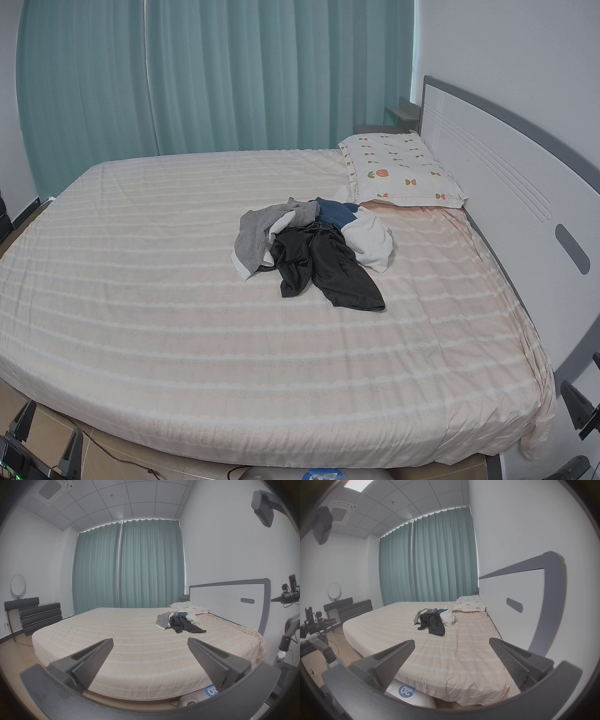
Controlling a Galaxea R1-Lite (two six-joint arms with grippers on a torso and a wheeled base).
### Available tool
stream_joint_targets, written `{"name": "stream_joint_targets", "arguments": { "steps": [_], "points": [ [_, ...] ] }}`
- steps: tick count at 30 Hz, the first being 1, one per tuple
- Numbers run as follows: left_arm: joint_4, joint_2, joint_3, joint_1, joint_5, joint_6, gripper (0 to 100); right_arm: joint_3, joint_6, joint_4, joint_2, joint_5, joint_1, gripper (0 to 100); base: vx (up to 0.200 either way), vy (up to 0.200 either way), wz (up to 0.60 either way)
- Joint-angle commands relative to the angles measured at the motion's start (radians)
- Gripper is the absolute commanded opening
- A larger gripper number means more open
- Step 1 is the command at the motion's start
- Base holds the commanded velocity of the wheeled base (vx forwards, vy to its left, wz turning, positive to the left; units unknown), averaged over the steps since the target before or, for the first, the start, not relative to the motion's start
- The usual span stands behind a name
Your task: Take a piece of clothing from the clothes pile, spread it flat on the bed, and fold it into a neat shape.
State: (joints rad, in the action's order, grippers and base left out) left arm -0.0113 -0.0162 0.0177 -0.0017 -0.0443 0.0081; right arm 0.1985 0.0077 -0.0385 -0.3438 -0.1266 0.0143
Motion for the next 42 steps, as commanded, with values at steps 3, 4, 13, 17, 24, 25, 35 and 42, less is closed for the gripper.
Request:
{"name": "stream_joint_targets", "arguments": {
  "steps": [3,4,13,17,24,25,35,42],
  "points": [
    [-0.001,0.010,-0.015,0.000,0.000,0.001,100,0.151,0.094,-0.370,-0.879,-0.033,0.095,100,0.000,0.000,0.00],
    [-0.001,0.010,-0.015,0.000,0.000,0.001,100,0.170,0.109,-0.402,-0.928,-0.027,0.107,100,0.000,0.000,0.00],
    [0.001,0.010,-0.015,0.000,0.000,0.000,100,0.515,0.284,-0.482,-1.402,0.085,0.231,100,0.000,0.000,0.00],
    [-0.001,0.010,-0.015,0.000,0.000,0.000,100,0.685,0.368,-0.478,-1.601,0.140,0.254,100,0.000,0.000,0.00],
    [-0.001,0.010,-0.015,0.000,0.000,0.000,100,0.943,0.488,-0.477,-1.874,0.186,0.285,100,0.000,0.000,0.00],
    [0.001,0.010,-0.015,0.000,0.000,0.000,100,0.975,0.499,-0.475,-1.908,0.186,0.285,100,0.000,0.000,0.00],
    [-0.001,0.010,-0.015,0.000,0.000,0.001,100,1.179,0.600,-0.475,-2.127,0.186,0.283,100,0.000,0.000,0.00],
    [-0.001,0.010,-0.015,0.000,0.000,0.000,100,1.312,0.615,-0.475,-2.264,0.188,0.288,100,0.000,0.000,0.00]
  ]
}}
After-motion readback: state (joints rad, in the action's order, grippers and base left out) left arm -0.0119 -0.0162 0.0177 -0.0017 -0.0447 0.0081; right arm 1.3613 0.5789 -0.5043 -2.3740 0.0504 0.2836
